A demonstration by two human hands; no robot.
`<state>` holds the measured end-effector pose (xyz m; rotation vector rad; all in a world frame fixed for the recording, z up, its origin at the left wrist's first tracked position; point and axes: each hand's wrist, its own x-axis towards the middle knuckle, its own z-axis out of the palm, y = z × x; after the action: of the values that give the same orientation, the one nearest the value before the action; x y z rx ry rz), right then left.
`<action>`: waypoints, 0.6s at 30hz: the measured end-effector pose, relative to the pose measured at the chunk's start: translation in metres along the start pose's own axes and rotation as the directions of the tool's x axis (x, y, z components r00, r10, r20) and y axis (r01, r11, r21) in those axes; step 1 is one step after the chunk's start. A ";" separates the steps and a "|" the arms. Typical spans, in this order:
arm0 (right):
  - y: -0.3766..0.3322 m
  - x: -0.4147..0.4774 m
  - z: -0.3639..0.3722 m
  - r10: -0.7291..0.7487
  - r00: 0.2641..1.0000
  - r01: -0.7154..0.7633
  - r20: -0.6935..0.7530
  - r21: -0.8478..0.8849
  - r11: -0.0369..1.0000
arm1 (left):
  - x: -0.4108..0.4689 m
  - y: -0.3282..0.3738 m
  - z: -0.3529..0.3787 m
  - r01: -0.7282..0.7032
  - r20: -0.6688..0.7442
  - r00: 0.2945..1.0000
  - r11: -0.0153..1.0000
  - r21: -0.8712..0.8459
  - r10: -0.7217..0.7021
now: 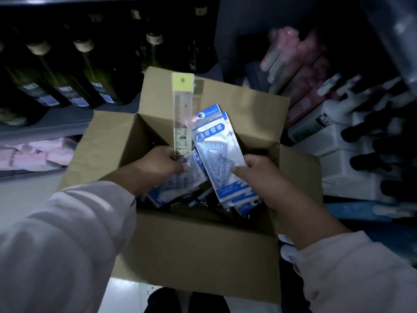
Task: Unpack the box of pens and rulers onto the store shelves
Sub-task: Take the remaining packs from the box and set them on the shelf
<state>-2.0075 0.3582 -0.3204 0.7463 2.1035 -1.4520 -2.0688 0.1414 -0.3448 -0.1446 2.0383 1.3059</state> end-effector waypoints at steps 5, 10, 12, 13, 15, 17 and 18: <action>-0.031 -0.041 -0.009 -0.018 0.999 0.026 -0.048 0.157 0.987 | -0.040 0.041 -0.012 -0.011 -0.024 1.000 0.985 -0.173 0.007; -0.071 -0.098 -0.018 -0.019 0.995 0.047 -0.097 0.294 0.955 | -0.089 0.092 -0.022 -0.032 -0.028 0.999 0.966 -0.255 0.026; -0.086 -0.120 -0.024 -0.026 0.994 0.062 -0.109 0.337 0.939 | -0.109 0.112 -0.026 -0.050 -0.024 0.999 0.956 -0.290 0.045; -0.093 -0.130 -0.027 -0.030 0.993 0.069 -0.115 0.355 0.932 | -0.119 0.121 -0.027 -0.054 -0.021 0.999 0.950 -0.306 0.050; -0.108 -0.151 -0.031 -0.043 0.989 0.094 -0.142 0.376 0.922 | -0.139 0.139 -0.029 -0.056 -0.001 0.998 0.937 -0.345 0.059; -0.124 -0.172 -0.037 -0.068 0.983 0.130 -0.171 0.381 0.916 | -0.160 0.158 -0.029 -0.053 0.016 0.998 0.928 -0.369 0.063; -0.131 -0.185 -0.041 -0.087 0.981 0.148 -0.174 0.375 0.915 | -0.170 0.167 -0.028 -0.052 0.020 0.998 0.923 -0.381 0.065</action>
<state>-1.9615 0.3279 -0.0970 0.9148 2.0228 -1.9707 -2.0296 0.1536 -0.1089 -0.2374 1.7520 1.7211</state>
